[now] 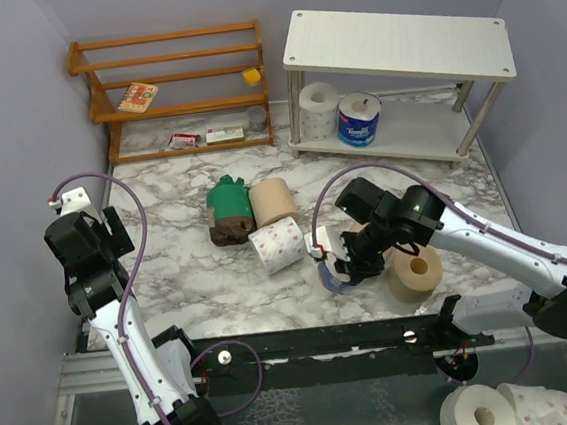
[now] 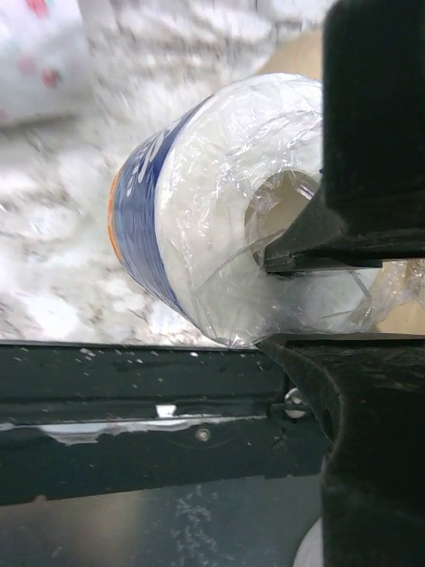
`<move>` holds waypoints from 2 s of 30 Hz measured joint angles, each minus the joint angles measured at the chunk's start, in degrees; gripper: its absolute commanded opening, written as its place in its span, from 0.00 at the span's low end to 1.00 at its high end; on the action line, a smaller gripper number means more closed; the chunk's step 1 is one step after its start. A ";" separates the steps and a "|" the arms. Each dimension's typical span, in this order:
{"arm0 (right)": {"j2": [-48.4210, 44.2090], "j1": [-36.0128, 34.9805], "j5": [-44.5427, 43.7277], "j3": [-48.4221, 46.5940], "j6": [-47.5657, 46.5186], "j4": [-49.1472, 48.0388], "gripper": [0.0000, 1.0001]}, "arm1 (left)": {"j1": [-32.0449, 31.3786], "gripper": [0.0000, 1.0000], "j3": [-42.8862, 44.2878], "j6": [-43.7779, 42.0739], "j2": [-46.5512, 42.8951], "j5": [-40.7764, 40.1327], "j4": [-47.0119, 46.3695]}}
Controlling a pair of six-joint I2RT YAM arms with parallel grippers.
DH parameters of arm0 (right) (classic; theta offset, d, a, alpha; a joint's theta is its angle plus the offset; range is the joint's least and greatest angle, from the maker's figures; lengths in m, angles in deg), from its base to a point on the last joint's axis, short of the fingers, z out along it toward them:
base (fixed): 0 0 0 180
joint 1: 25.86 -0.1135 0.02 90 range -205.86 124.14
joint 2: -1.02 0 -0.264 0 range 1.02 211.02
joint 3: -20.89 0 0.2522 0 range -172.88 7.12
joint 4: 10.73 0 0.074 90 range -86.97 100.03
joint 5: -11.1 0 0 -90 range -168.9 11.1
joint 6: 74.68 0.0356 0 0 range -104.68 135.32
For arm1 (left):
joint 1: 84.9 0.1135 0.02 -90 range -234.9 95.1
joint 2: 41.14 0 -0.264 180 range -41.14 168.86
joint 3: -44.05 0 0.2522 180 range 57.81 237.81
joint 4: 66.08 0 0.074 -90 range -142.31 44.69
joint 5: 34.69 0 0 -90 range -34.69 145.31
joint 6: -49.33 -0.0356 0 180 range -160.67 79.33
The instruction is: Place and organize the paper towels onto the shelf
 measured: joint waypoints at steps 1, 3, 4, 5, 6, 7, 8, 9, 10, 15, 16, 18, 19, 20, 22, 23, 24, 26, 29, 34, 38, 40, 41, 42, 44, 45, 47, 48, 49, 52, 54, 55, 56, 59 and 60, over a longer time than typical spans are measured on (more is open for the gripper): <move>-0.02 0.02 0.00 -1.46 0.04 0.24 0.01 | 0.00 0.82 0.00 0.00 0.00 0.00 0.00; -0.33 0.02 -1.22 -4.26 0.09 -0.22 0.01 | 0.00 0.82 0.00 0.00 0.00 0.00 0.00; -0.81 0.00 -3.39 -4.63 0.09 -1.57 0.01 | 0.00 0.82 0.00 0.00 0.00 0.00 0.00; -1.11 0.02 -4.57 -4.52 0.09 -2.19 0.01 | 0.00 0.82 0.00 0.00 0.00 0.00 0.00; -1.36 -0.07 -7.76 -3.87 -0.11 -3.45 0.01 | 0.00 0.82 0.00 0.00 0.00 0.02 0.00; -1.38 -0.09 -10.67 -3.06 -0.39 -4.50 0.01 | 0.00 0.82 0.00 0.00 0.00 0.02 0.00; -1.09 -0.02 -12.98 -2.32 -0.61 -5.27 0.01 | 0.00 0.82 0.00 0.00 0.00 0.02 0.00; -0.72 0.15 -15.08 -1.75 -0.90 -5.77 0.01 | 0.00 0.82 0.00 0.00 0.00 0.02 0.00; -0.31 0.46 -16.98 -1.18 -1.09 -6.19 0.01 | 0.00 0.82 0.00 0.00 0.04 0.02 0.00; 0.37 4.72 -23.26 -2.54 -2.75 -7.26 0.01 | 0.00 0.82 0.00 -0.02 0.11 0.09 0.00; 0.39 5.51 -23.85 -4.00 -3.04 -7.45 0.01 | 0.00 0.82 0.00 -0.02 0.11 0.17 0.00; 0.42 7.10 -24.61 -7.43 -3.61 -8.09 0.01 | -0.02 0.82 0.00 -0.04 0.11 0.24 0.00; 0.44 7.78 -24.90 -9.16 -3.89 -8.55 0.01 | -0.02 0.82 0.00 -0.07 0.11 0.26 0.00; 0.46 8.20 -25.09 -10.34 -4.09 -8.83 0.01 | -0.02 0.81 0.00 -0.07 0.11 0.26 0.00; 0.63 9.38 -25.31 -12.94 -4.63 -9.64 0.01 | 0.00 0.81 0.00 -0.13 0.11 0.26 0.00; 0.79 10.29 -25.31 -13.79 -5.09 -9.97 0.01 | -0.02 0.81 0.00 -0.15 0.11 0.26 0.00; 0.92 11.28 -25.20 -14.25 -5.68 -10.36 0.01 | 0.00 0.81 0.00 -0.17 0.11 0.26 0.00; 1.36 15.69 -23.65 -14.60 -7.17 -11.54 0.01 | -0.02 0.81 0.00 -0.20 0.11 0.28 0.00; 3.28 26.05 -19.93 -14.99 -9.03 -12.85 0.01 | -0.02 0.81 0.00 -0.22 0.11 0.31 0.00; 9.14 38.34 -16.33 -17.05 -10.40 -15.26 0.01 | -0.02 0.81 0.00 -0.22 0.11 0.37 0.00; 10.64 41.64 -15.63 -15.06 -11.17 -20.44 0.01 | -0.02 0.81 0.00 -0.22 0.09 0.42 0.00; 10.93 42.56 -14.84 -14.03 -11.32 -22.93 0.01 | -0.02 0.81 0.00 -0.22 0.04 0.42 0.00; 11.19 43.04 -14.40 -13.73 -11.39 -24.06 0.01 | -0.02 0.81 0.00 -0.22 -0.02 0.44 0.00; 11.69 43.58 -13.77 -13.51 -11.43 -25.38 0.01 | -0.02 0.81 0.00 -0.22 -0.07 0.44 0.00; 13.16 44.52 -12.31 -13.44 -11.50 -27.54 0.01 | -0.02 0.81 0.00 -0.22 -0.11 0.46 0.00; 14.03 45.13 -11.50 -13.44 -11.50 -28.63 0.01 | -0.02 0.80 0.00 -0.22 -0.11 0.48 0.00; 16.72 46.49 -10.03 -13.62 -11.47 -30.38 0.01 | -0.02 0.80 0.00 -0.22 -0.11 0.52 0.00; 18.27 47.12 -9.51 -13.94 -11.45 -30.67 0.01 | -0.02 0.80 0.00 -0.24 -0.11 0.57 0.00; 19.69 47.65 -9.16 -14.38 -11.43 -30.73 0.01 | -0.02 0.80 0.00 -0.22 -0.13 0.61 0.00; 25.03 48.98 -8.63 -16.52 -11.19 -30.84 0.01 | -0.02 0.81 0.00 -0.24 -0.31 0.66 0.00; 26.67 49.51 -8.66 -16.87 -11.02 -31.15 0.02 | -0.02 0.81 0.00 -0.24 -0.48 0.66 0.00; 27.08 49.70 -8.57 -16.90 -10.97 -31.36 0.03 | -0.02 0.81 0.00 -0.24 -0.55 0.68 0.00; 27.10 49.94 -8.57 -17.09 -10.86 -31.54 0.04 | -0.02 0.80 0.00 -0.24 -0.57 0.68 0.00; 27.39 49.96 -8.63 -18.25 -10.84 -32.11 0.08 | -0.02 0.80 0.00 -0.24 -0.57 0.68 0.00; 27.76 49.96 -8.61 -19.10 -10.82 -32.06 0.10 | -0.02 0.80 0.00 -0.24 -0.57 0.68 0.00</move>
